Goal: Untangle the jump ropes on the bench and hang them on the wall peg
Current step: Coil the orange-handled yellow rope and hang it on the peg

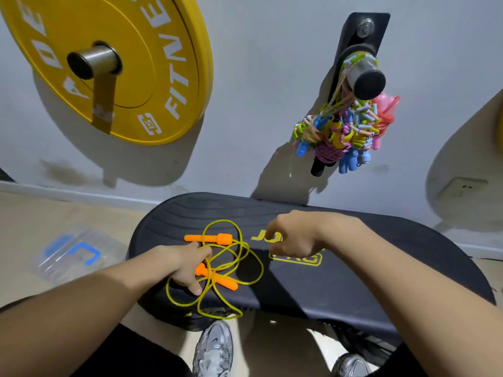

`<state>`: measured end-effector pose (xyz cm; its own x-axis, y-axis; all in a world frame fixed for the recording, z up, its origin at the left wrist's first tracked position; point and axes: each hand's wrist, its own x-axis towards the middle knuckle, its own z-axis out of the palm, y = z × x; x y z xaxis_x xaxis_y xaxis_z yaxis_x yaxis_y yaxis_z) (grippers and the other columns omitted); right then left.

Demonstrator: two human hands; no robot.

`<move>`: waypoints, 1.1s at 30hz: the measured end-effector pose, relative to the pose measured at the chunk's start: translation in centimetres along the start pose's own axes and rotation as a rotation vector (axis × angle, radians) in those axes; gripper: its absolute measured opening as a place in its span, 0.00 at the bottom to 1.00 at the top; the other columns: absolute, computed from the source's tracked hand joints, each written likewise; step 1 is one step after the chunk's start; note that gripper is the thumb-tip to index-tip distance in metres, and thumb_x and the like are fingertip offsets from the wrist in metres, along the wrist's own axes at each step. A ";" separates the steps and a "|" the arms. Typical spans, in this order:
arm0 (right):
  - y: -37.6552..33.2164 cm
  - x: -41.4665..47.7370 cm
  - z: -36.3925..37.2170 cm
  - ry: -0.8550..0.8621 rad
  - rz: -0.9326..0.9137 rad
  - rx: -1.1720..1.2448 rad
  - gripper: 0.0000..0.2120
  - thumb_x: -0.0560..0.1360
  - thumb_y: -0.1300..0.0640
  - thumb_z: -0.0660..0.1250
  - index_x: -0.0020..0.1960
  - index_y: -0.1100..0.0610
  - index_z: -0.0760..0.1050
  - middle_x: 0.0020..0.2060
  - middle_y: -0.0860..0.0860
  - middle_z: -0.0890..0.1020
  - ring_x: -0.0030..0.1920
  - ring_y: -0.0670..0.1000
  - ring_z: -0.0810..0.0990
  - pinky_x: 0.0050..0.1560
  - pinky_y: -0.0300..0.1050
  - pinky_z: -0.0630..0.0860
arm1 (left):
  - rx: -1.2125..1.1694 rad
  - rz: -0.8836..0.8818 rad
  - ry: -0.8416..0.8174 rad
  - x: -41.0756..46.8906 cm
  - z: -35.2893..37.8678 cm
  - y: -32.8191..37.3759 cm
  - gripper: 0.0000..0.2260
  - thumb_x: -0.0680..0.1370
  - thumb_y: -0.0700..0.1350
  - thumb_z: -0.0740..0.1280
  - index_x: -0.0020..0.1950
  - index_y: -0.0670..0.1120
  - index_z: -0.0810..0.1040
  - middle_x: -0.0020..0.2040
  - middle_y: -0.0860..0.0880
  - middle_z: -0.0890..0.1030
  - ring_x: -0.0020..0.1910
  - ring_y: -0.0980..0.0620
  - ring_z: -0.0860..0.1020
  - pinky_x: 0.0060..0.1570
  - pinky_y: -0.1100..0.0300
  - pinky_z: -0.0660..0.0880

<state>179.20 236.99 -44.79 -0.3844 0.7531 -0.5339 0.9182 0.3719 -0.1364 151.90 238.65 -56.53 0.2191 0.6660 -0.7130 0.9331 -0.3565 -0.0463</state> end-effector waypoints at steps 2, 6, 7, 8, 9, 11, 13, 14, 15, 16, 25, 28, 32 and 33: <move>-0.1 0.2 0.3 -0.030 0.018 -0.058 0.22 0.81 0.43 0.64 0.73 0.48 0.75 0.65 0.56 0.82 0.63 0.61 0.80 0.63 0.54 0.78 | -0.016 0.006 0.101 0.4 1.9 -0.3 0.32 0.74 0.54 0.79 0.72 0.50 0.66 0.65 0.45 0.71 0.63 0.38 0.77 0.60 0.45 0.76; -0.7 1.1 1.1 -0.103 0.013 -0.144 0.19 0.82 0.46 0.63 0.69 0.54 0.79 0.62 0.59 0.83 0.61 0.63 0.81 0.62 0.57 0.80 | -0.117 0.070 0.169 1.0 2.9 -0.9 0.23 0.76 0.53 0.77 0.66 0.52 0.72 0.58 0.48 0.77 0.59 0.44 0.77 0.59 0.47 0.75; -0.9 1.4 1.2 -0.112 0.002 -0.150 0.18 0.82 0.47 0.63 0.68 0.54 0.79 0.60 0.58 0.83 0.59 0.63 0.82 0.60 0.55 0.81 | -0.156 0.092 0.164 1.1 2.7 -1.0 0.21 0.74 0.53 0.79 0.61 0.53 0.73 0.53 0.50 0.77 0.54 0.46 0.76 0.54 0.49 0.75; -1.1 1.7 1.3 -0.116 -0.010 -0.157 0.17 0.82 0.48 0.63 0.67 0.54 0.80 0.58 0.58 0.84 0.57 0.62 0.82 0.58 0.54 0.82 | -0.205 0.118 0.168 1.1 2.4 -1.1 0.21 0.72 0.53 0.80 0.58 0.53 0.72 0.49 0.51 0.77 0.50 0.47 0.76 0.49 0.51 0.74; -1.3 2.1 1.5 -0.118 -0.022 -0.165 0.16 0.82 0.49 0.64 0.66 0.54 0.80 0.56 0.58 0.84 0.56 0.62 0.83 0.57 0.53 0.82 | -0.257 0.147 0.184 1.2 2.0 -1.0 0.22 0.71 0.52 0.81 0.56 0.53 0.72 0.49 0.51 0.77 0.49 0.47 0.76 0.47 0.51 0.72; -1.5 2.8 2.1 -0.119 -0.039 -0.181 0.15 0.81 0.54 0.64 0.65 0.55 0.81 0.56 0.58 0.84 0.56 0.63 0.83 0.57 0.55 0.82 | -0.344 0.206 0.243 1.4 1.2 -0.5 0.24 0.72 0.49 0.81 0.59 0.51 0.72 0.52 0.53 0.77 0.50 0.48 0.75 0.46 0.53 0.70; -1.7 3.6 2.8 -0.108 -0.043 -0.174 0.15 0.80 0.58 0.64 0.64 0.55 0.82 0.56 0.59 0.84 0.56 0.63 0.83 0.57 0.56 0.83 | -0.406 0.249 0.277 1.7 0.4 0.0 0.25 0.74 0.48 0.80 0.65 0.50 0.71 0.54 0.56 0.75 0.52 0.52 0.73 0.47 0.57 0.67; -1.6 4.0 3.3 -0.100 -0.050 -0.159 0.15 0.79 0.59 0.64 0.63 0.55 0.83 0.56 0.59 0.84 0.56 0.63 0.83 0.57 0.55 0.83 | -0.434 0.255 0.280 1.8 0.2 0.1 0.25 0.75 0.48 0.80 0.66 0.50 0.71 0.53 0.57 0.75 0.51 0.53 0.73 0.47 0.58 0.67; -1.6 4.4 3.9 -0.093 -0.056 -0.138 0.13 0.80 0.59 0.65 0.61 0.57 0.84 0.54 0.59 0.85 0.54 0.63 0.83 0.55 0.54 0.83 | -0.462 0.259 0.276 1.9 0.1 0.2 0.24 0.75 0.48 0.79 0.65 0.52 0.70 0.51 0.58 0.74 0.49 0.54 0.74 0.45 0.59 0.67; -1.5 4.7 4.6 -0.093 -0.054 -0.114 0.12 0.80 0.58 0.65 0.58 0.59 0.84 0.51 0.59 0.85 0.53 0.63 0.83 0.52 0.51 0.82 | -0.498 0.267 0.261 2.0 0.1 0.2 0.23 0.76 0.47 0.79 0.63 0.53 0.69 0.47 0.59 0.73 0.44 0.57 0.75 0.42 0.63 0.68; -0.9 6.5 9.8 0.047 0.147 0.324 0.21 0.83 0.54 0.63 0.71 0.63 0.64 0.62 0.62 0.79 0.63 0.65 0.79 0.53 0.51 0.74 | -0.873 0.373 0.153 2.5 0.5 0.7 0.21 0.77 0.35 0.77 0.64 0.46 0.71 0.52 0.40 0.81 0.43 0.46 0.86 0.48 0.50 0.84; -0.1 6.8 8.0 0.103 0.115 0.409 0.18 0.81 0.52 0.69 0.67 0.58 0.74 0.60 0.58 0.84 0.61 0.60 0.81 0.59 0.49 0.78 | -0.816 0.367 0.245 2.9 0.0 0.7 0.23 0.75 0.37 0.79 0.61 0.50 0.71 0.50 0.48 0.80 0.39 0.54 0.84 0.43 0.54 0.83; 1.4 6.1 4.2 0.254 0.149 0.439 0.17 0.75 0.46 0.77 0.60 0.54 0.83 0.51 0.54 0.87 0.54 0.54 0.84 0.52 0.45 0.79 | -0.538 0.248 0.292 3.5 -1.2 0.7 0.30 0.73 0.39 0.80 0.64 0.54 0.64 0.49 0.51 0.79 0.40 0.52 0.80 0.48 0.50 0.81; 1.6 5.8 3.3 0.312 0.167 0.432 0.13 0.73 0.48 0.77 0.54 0.54 0.86 0.47 0.54 0.88 0.51 0.53 0.85 0.49 0.45 0.80 | -0.458 0.208 0.310 3.5 -1.6 0.6 0.29 0.74 0.39 0.78 0.64 0.54 0.64 0.51 0.50 0.79 0.44 0.50 0.79 0.52 0.50 0.79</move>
<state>178.79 240.19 -50.90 -0.1799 0.9321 -0.3144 0.8996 0.0266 -0.4358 153.72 241.80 -57.92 0.4198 0.7973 -0.4337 0.8743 -0.2269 0.4291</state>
